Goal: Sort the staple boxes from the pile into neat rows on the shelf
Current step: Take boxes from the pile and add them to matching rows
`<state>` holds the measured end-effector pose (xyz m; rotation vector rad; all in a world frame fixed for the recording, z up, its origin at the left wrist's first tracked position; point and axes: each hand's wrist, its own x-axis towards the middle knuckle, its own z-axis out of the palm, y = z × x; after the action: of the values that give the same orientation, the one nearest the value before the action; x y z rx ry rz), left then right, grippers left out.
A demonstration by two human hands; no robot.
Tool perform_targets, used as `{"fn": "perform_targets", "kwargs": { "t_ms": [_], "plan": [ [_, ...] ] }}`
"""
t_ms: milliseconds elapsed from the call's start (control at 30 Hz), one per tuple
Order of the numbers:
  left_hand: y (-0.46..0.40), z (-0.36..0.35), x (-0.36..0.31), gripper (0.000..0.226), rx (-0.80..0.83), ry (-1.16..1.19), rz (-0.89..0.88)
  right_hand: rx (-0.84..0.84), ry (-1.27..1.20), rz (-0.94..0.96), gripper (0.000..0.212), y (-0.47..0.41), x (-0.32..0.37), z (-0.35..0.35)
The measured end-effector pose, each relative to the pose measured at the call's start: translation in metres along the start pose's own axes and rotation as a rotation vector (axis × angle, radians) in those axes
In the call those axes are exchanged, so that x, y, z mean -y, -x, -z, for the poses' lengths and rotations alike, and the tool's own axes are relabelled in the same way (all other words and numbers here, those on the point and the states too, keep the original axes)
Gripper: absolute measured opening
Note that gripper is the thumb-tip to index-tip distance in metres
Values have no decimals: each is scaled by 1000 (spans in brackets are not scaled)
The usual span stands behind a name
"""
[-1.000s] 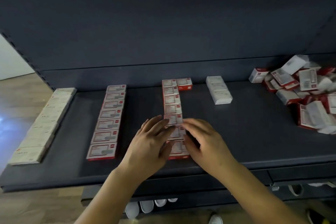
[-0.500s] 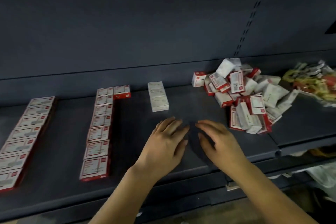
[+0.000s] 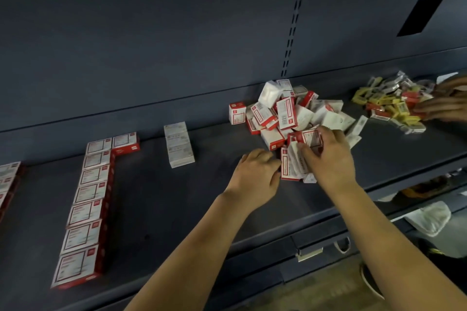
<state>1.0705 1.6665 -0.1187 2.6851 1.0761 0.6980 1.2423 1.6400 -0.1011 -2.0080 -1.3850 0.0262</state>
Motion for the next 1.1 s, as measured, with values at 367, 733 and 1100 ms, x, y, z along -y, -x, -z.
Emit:
{"fn": "perform_targets", "kwargs": {
  "t_ms": [367,733,1100],
  "plan": [
    [-7,-7,-7,28,29,37,18,-73,-54,104,50,-3,2,7],
    [19,28,-7,29,-140,491,363,-125,-289,397,59,9,27,22],
    [49,83,-10,30,-415,1374,699,53,-526,713,59,35,87,-11]
  ]
}}
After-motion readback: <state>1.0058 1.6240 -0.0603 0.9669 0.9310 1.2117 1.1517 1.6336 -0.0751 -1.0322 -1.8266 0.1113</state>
